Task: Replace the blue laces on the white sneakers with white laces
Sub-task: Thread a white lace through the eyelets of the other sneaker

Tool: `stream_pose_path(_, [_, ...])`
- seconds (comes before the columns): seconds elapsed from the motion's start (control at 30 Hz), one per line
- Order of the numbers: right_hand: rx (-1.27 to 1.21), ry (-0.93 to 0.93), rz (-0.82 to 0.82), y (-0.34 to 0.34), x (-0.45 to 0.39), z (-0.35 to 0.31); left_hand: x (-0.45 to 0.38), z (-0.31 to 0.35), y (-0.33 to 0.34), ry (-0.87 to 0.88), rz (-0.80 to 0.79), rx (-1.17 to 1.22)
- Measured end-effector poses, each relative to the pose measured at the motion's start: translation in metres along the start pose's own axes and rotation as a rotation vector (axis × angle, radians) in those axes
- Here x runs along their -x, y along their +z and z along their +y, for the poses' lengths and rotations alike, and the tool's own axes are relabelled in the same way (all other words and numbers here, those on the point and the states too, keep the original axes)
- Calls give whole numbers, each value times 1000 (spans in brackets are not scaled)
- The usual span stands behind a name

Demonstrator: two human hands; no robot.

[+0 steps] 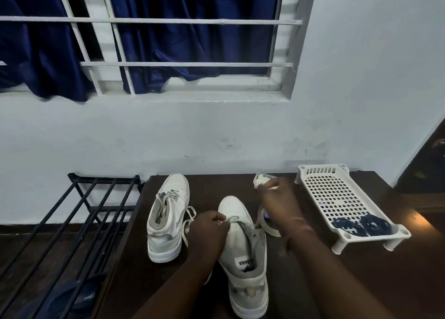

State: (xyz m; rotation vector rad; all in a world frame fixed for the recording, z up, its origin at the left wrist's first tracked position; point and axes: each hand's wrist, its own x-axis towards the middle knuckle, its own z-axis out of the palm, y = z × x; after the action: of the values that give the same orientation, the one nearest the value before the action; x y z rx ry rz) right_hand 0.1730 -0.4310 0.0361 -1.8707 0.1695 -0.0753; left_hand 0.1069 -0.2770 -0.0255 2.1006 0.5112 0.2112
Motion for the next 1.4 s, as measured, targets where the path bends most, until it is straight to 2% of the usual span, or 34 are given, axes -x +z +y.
stream_pose_path(0.1, [690, -315, -294, 30, 10, 33, 1, 1, -2, 20, 1, 8])
stream_pose_path(0.13, [861, -381, -341, 38, 13, 41, 2, 2, -3, 23, -2, 5])
stream_pose_path(0.2, [1055, -455, -289, 48, 17, 50, 2, 2, -4, 28, -15, -4])
stream_pose_path(0.23, [1059, -443, -260, 49, 17, 49, 2, 3, -4, 29, -22, -2])
stream_pose_path(0.3, [862, -435, -220, 47, 9, 44, 3, 4, -5, 22, -26, 5])
stream_pose_path(0.37, [500, -360, -113, 34, 2, 26, 3, 4, -5, 5, -21, 7])
stream_pose_path(0.4, [237, -269, -11, 23, -5, 14, 3, 4, -5, -4, -19, 10])
stream_pose_path(0.47, [-448, 62, 146, 2, -11, -10, 3, 5, -5, -21, -13, 12])
stream_pose_path(0.5, [-638, 160, 171, -7, -13, -13, 3, 5, -5, -26, -6, 6])
stream_pose_path(0.53, [-662, 190, 143, -13, -15, -14, 3, 5, -4, -29, 1, -1])
stream_pose_path(0.6, [-402, 142, -5, -12, -10, -11, 3, 5, -3, -36, -6, 0])
stream_pose_path(0.73, [599, -274, -315, 19, 8, 26, 5, 8, -5, -22, -26, 13])
stream_pose_path(0.77, [761, -333, -367, 27, 11, 32, 6, 8, -5, -12, -37, 23])
stream_pose_path(0.83, [983, -416, -333, 38, 15, 37, 7, 8, -6, 9, -51, 35])
stream_pose_path(0.9, [1042, -437, -254, 40, 15, 35, 7, 8, -7, 0, -45, 39])
stream_pose_path(0.93, [994, -430, -213, 37, 16, 30, 7, 8, -8, -6, -37, 35])
stream_pose_path(1.0, [730, -328, -58, 24, 12, 18, 7, 9, -8, -8, -21, 19])
stream_pose_path(1.1, [172, -91, 316, -8, 0, -12, 7, 10, -8, -18, -29, 36])
stream_pose_path(1.13, [33, -66, 432, -18, -5, -15, 7, 10, -8, -19, -29, 38])
stream_pose_path(1.17, [16, -55, 474, -25, -9, -16, 7, 10, -7, -15, -28, 38])
stream_pose_path(1.23, [247, -62, 354, -24, -9, -8, 7, 8, -6, -6, -31, 35])
stream_pose_path(1.33, [745, -215, -17, 2, -1, 19, 6, 7, -5, 10, -31, 13])
stream_pose_path(1.4, [840, -288, -206, 23, 11, 29, 5, 6, -3, 34, -37, -7])
